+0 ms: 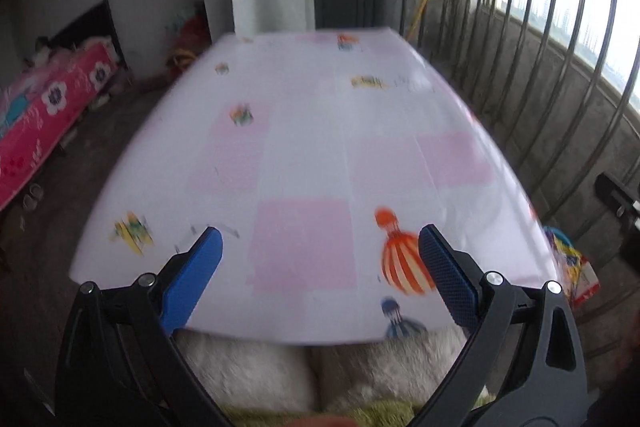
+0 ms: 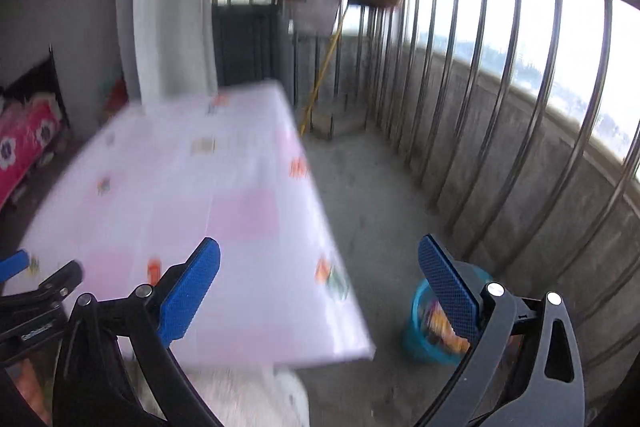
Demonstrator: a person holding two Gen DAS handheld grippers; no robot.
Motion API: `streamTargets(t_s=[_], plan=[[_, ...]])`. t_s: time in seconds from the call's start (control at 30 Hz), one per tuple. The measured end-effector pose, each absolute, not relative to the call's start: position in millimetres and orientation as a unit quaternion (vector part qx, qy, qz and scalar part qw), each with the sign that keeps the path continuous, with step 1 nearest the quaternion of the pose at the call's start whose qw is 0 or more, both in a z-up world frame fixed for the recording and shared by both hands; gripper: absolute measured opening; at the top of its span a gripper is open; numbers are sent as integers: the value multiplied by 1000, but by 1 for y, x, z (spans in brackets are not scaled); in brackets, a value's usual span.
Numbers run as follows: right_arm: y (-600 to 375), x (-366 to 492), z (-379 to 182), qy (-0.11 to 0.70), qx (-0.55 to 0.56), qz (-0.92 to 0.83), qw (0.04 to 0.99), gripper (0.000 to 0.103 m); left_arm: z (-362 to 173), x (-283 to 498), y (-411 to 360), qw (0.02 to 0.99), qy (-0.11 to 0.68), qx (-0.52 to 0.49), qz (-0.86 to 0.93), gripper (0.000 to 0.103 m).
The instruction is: Collect trash
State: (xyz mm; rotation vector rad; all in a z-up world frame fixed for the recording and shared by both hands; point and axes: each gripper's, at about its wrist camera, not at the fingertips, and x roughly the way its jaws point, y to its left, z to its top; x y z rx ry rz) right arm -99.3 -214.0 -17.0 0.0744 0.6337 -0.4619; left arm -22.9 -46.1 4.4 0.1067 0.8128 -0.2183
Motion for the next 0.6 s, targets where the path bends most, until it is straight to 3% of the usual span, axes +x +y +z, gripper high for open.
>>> streamTargets(t_s=[0.23, 0.6], plan=[[-222, -111, -59, 414, 55, -266, 869, 97, -14, -31, -65, 896, 415, 99, -120, 94], [-245, -118, -57, 418, 31, -320, 850, 97, -20, -22, -67, 893, 429, 95, -96, 94]])
